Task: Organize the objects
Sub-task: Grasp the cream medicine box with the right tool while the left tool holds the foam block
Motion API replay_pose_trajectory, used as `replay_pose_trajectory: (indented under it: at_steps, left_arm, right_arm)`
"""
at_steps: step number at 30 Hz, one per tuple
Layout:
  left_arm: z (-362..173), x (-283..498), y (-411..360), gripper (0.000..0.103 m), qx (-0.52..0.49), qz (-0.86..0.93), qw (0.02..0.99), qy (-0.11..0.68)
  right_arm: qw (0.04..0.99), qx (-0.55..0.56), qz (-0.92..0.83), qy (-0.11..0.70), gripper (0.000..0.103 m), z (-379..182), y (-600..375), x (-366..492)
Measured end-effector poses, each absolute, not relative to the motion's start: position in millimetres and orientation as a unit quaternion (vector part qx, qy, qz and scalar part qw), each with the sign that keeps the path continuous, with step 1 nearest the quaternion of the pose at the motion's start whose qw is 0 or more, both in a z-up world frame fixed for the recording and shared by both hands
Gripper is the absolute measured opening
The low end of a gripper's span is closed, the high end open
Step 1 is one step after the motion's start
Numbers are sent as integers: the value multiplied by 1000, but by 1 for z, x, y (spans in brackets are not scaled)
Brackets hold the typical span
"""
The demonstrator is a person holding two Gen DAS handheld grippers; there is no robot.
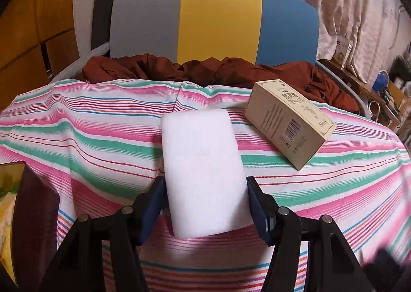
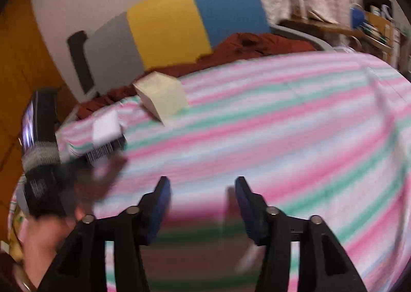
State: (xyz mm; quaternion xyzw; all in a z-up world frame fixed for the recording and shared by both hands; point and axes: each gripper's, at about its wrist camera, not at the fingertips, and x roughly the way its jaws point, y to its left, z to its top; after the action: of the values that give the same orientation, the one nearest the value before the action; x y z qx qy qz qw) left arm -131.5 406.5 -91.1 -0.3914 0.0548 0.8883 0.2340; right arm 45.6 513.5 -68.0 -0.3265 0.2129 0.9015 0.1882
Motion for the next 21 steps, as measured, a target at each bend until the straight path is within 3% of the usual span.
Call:
replay_pose_trajectory:
  at_steps: [1, 2, 9, 16, 17, 19, 21]
  left_arm:
    - [-92, -132, 406, 62, -393, 888, 235, 52]
    - [-92, -132, 405, 62, -393, 887, 237, 48]
    - [-93, -131, 402, 62, -393, 887, 241, 40]
    - [-93, -131, 401, 62, -392, 887, 242, 39]
    - [-93, -131, 401, 62, -392, 886, 242, 38]
    - [-93, -132, 401, 62, -392, 886, 243, 38]
    - [-94, -132, 401, 63, -392, 886, 243, 38]
  right_arm:
    - [171, -323, 908, 203, 78, -60, 518, 34]
    - [149, -323, 915, 188, 81, -51, 525, 17]
    - [122, -345, 925, 100, 81, -42, 546, -64]
    - [91, -379, 916, 99, 81, -65, 544, -103]
    - [96, -380, 914, 105, 79, -68, 545, -105]
    - [96, -378, 912, 125, 63, -74, 551, -106]
    - [93, -374, 913, 138, 53, -77, 552, -104]
